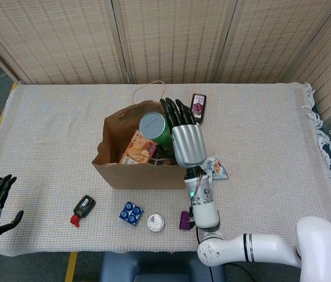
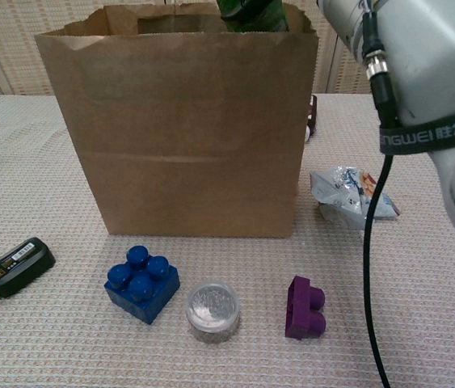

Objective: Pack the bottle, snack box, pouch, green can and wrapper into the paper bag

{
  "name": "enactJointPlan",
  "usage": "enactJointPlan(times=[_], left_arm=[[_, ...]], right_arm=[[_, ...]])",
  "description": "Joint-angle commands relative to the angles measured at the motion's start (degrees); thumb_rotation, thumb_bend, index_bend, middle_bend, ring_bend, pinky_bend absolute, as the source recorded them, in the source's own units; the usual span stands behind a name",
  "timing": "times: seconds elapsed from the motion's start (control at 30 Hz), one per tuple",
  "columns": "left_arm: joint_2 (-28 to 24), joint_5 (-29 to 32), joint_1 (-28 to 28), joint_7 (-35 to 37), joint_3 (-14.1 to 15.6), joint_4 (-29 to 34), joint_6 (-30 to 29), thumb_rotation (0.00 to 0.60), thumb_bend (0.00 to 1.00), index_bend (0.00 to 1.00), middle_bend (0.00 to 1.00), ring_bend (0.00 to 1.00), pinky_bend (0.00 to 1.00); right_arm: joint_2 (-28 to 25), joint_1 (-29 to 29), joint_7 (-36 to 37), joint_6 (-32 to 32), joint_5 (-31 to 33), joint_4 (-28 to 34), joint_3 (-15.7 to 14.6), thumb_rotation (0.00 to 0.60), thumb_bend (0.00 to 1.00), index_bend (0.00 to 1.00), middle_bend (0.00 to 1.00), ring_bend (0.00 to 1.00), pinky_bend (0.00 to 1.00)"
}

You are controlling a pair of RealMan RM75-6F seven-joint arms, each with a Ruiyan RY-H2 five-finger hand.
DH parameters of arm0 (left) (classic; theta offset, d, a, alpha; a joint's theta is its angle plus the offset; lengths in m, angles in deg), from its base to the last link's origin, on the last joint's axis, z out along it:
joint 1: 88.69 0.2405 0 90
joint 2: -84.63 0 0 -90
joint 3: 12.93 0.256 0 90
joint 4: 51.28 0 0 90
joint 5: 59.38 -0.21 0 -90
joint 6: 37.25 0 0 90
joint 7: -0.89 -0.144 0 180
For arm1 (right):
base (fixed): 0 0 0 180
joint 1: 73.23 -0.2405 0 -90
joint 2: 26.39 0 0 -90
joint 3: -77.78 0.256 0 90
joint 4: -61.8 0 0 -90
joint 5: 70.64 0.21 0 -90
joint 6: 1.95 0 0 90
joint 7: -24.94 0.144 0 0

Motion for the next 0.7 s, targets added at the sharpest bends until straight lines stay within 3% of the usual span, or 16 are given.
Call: enactJointPlan(times=[0.03,0.27,0.43,0.7], left_arm=[[0.0,0.0,0.0,0.0,0.0,0.0,0.0,0.6,0.33,0.0,0.0,0.0,0.0],[0.0,0.0,0.0,0.0,0.0,0.0,0.0,0.6,0.33,0.0,0.0,0.0,0.0],[0.0,-0.1,0.0,0.1,0.0,0.0,0.0,0.6,0.33,0.0,0.0,0.0,0.0],[0.0,-0.1,0.0,0.1,0.0,-0.1,0.0,0.6,0.33,0.0,0.0,0.0,0.0]], right_arm=[[0.7,-0.5,1.0,0.1,2.2,1.2,2.0,0.6,0.04,0.0,0.0,0.0,0.09],[3.0,-1.7,-2.4,2.6,16.8,6.3,8.1,0.6,0.02,0.0,0.0,0.0,0.07],[2.9,-1.9,-2.6,2.9,17.8,6.7,8.0,0.6,0.02,0.0,0.0,0.0,0.06],[-0.4,-0.2,4.3,3.0,11.6,7.9,8.3,0.6,0.02,0.0,0.0,0.0,0.06]])
